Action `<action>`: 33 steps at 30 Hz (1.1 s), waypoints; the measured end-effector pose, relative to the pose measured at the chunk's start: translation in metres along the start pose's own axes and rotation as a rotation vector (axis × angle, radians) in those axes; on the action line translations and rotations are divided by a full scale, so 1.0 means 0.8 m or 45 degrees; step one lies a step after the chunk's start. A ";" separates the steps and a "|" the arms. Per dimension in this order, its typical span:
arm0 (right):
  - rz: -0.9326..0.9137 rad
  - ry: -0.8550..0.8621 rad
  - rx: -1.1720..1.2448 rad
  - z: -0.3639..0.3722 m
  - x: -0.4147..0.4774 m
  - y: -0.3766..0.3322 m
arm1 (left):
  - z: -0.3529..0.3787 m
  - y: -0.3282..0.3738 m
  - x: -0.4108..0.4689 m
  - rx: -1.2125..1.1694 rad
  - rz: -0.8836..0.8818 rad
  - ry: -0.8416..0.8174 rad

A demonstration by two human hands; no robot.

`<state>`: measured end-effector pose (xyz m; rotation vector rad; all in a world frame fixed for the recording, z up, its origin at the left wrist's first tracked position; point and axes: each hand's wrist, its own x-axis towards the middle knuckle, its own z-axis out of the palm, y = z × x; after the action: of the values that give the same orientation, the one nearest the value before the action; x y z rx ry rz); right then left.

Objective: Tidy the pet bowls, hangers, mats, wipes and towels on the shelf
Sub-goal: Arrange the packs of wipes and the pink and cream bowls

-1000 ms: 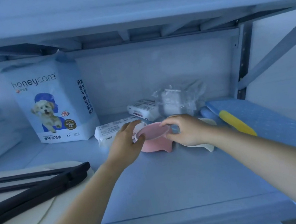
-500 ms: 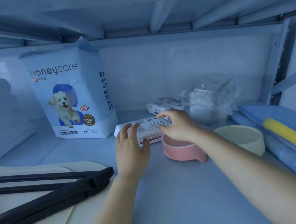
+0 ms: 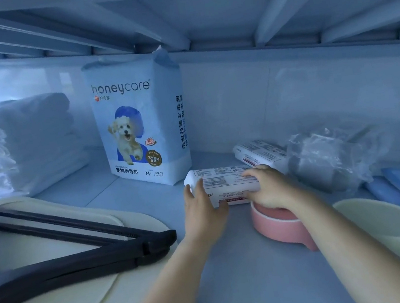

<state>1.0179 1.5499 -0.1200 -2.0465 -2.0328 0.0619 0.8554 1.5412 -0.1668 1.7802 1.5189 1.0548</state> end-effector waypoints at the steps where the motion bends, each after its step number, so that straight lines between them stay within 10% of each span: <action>1: 0.009 -0.003 -0.007 0.000 -0.001 0.002 | -0.001 0.001 -0.001 -0.028 -0.012 0.000; 33: -0.242 0.075 -0.022 0.021 -0.001 -0.041 | -0.019 0.026 -0.019 -0.800 -0.012 0.011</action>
<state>0.9826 1.5514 -0.1295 -1.8319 -2.1871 -0.0513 0.8526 1.5214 -0.1445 1.3226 1.0323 1.3491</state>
